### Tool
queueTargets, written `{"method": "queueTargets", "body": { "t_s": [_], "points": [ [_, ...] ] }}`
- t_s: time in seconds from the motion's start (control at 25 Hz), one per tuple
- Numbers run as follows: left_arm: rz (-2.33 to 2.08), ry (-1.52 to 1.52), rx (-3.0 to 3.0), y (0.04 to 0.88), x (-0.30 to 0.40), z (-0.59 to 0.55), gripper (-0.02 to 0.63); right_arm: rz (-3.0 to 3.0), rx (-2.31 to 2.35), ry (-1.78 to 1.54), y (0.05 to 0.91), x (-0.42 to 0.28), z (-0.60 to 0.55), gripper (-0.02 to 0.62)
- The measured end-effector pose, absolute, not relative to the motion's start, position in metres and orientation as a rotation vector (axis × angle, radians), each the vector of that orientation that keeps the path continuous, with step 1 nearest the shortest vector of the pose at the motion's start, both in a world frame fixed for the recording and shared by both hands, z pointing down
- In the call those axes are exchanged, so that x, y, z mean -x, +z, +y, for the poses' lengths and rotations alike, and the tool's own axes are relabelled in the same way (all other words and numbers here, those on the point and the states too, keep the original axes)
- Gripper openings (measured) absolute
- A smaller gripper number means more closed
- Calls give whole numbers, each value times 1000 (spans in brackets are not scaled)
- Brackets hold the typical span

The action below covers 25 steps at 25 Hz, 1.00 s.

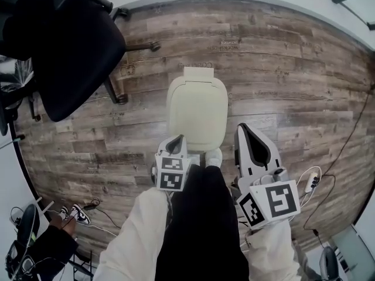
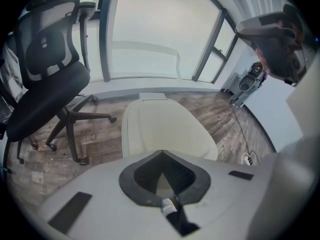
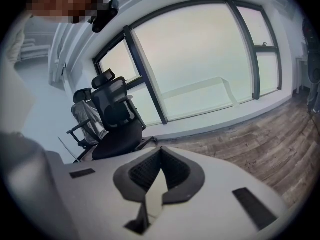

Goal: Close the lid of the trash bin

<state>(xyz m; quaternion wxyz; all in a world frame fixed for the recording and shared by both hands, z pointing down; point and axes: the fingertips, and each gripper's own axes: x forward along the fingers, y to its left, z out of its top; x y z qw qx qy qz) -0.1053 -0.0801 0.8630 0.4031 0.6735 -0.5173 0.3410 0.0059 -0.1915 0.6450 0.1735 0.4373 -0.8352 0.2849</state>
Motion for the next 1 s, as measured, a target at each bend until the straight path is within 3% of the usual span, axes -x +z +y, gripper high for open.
{"method": "queueTargets", "body": {
  "t_s": [1.0],
  "points": [
    [-1266,931,-1672,898,101,-77,9,-2343,-1219,831,668,-5,-197,23]
  ]
}}
